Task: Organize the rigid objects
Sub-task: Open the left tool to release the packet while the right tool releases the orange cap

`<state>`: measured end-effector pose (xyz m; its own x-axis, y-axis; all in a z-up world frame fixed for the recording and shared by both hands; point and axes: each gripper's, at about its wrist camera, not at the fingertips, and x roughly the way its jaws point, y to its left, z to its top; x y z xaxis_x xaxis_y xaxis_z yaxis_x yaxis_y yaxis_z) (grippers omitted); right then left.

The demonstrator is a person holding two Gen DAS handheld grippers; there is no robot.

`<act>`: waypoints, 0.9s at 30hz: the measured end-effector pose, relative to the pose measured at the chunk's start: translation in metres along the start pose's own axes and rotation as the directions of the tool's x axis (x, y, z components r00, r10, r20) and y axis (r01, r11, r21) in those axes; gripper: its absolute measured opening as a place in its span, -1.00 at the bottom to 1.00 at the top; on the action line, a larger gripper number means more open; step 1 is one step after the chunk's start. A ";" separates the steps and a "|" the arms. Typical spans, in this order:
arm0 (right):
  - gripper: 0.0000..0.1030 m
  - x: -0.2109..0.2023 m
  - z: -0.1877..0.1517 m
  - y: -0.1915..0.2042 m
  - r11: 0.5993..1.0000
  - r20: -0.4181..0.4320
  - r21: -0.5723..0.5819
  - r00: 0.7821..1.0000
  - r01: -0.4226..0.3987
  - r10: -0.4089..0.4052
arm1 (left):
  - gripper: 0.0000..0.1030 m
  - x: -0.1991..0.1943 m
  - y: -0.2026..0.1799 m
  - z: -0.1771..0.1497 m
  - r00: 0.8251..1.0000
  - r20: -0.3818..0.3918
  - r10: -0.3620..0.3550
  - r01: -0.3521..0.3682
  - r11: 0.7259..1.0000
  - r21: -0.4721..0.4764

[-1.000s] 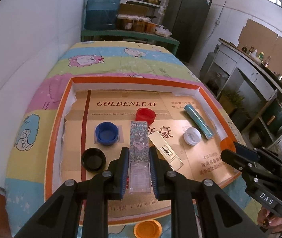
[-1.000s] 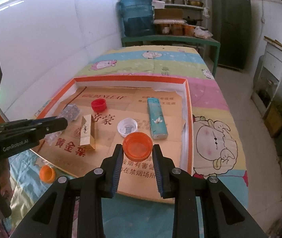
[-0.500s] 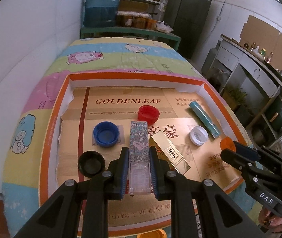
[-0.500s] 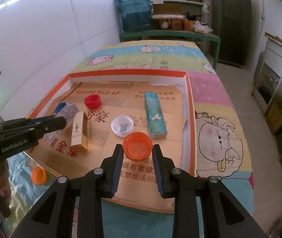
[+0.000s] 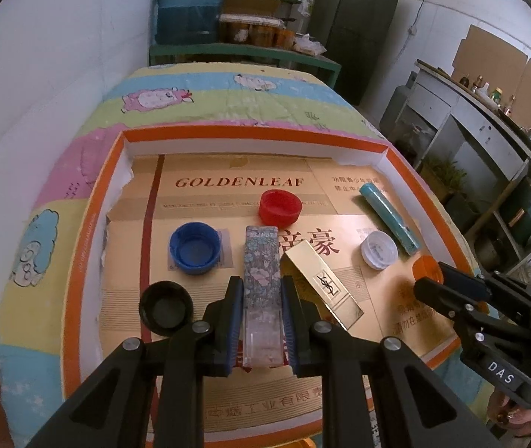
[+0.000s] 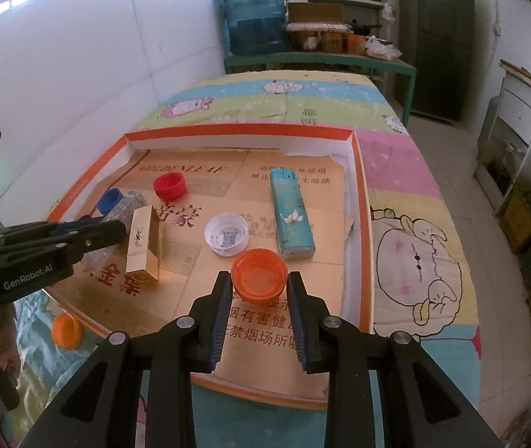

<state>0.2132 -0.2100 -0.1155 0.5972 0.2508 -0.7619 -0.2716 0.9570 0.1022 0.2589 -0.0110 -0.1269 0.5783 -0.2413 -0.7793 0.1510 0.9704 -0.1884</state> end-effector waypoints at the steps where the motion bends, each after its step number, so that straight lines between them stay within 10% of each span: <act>1: -0.41 0.001 0.000 0.000 1.000 -0.003 -0.002 1.000 0.002 -0.002 | -0.60 0.001 0.000 0.000 1.000 -0.001 -0.003 0.003 1.000 -0.001; 27: -0.08 0.013 0.000 0.009 0.997 -0.030 -0.064 0.998 0.050 -0.052 | -0.32 -0.009 -0.005 -0.002 1.000 0.019 0.015 -0.016 0.999 0.031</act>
<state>0.2186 -0.1985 -0.1247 0.5878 0.1958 -0.7850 -0.2890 0.9571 0.0223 0.2513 -0.0137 -0.1197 0.5958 -0.2267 -0.7705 0.1668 0.9733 -0.1574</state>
